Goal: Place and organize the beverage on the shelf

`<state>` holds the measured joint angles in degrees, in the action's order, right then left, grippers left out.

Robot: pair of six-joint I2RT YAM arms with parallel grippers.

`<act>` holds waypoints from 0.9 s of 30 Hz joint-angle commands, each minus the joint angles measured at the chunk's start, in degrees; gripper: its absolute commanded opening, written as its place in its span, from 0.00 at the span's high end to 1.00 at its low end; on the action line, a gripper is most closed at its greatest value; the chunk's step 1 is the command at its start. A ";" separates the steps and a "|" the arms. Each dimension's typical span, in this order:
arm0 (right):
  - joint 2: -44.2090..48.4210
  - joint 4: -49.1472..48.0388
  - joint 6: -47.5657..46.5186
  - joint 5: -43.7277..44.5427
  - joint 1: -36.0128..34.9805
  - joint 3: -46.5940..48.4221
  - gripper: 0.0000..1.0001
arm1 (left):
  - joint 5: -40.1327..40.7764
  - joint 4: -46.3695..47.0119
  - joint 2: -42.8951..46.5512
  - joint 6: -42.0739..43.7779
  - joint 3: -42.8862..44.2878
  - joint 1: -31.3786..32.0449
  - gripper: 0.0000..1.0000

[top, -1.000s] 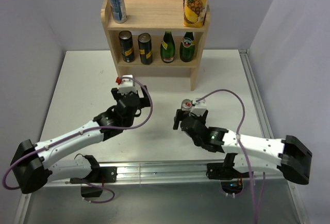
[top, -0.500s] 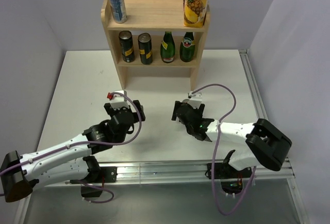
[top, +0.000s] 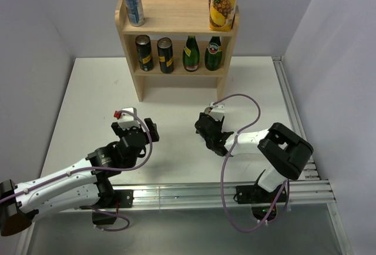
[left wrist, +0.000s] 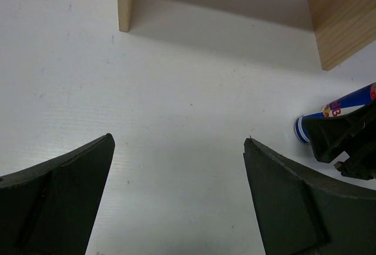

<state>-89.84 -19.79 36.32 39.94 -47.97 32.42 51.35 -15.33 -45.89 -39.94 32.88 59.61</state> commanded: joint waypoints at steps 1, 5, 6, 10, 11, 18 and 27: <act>1.50 0.36 0.07 0.14 0.15 3.25 0.95 | 1.20 -0.40 2.11 -1.01 -0.54 0.24 0.01; 8.61 10.34 -1.16 1.10 -2.48 7.81 1.00 | 1.29 -5.04 2.73 -1.72 1.74 0.24 0.01; 9.85 12.56 -1.42 1.54 -4.14 11.05 1.00 | 1.55 -6.62 2.56 -2.15 3.49 0.24 0.01; 14.51 22.59 -3.70 2.85 -8.36 20.80 1.00 | 3.49 -10.25 2.56 -3.74 5.70 0.59 0.01; 15.74 26.43 -4.75 3.03 -9.16 23.01 1.00 | 3.58 -10.24 2.65 -3.91 5.61 0.68 0.01; 16.11 36.22 -12.05 0.49 -11.89 46.10 1.00 | 4.72 -10.77 3.53 -5.32 4.29 0.68 0.01; 2.41 45.62 -24.61 -0.83 -11.89 79.83 1.00 | 5.25 -10.42 5.10 -5.58 3.06 0.68 0.01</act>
<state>-83.85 23.77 18.46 39.11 -59.75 101.58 55.05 -25.96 -42.09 -44.71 36.23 60.10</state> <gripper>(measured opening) 0.624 0.993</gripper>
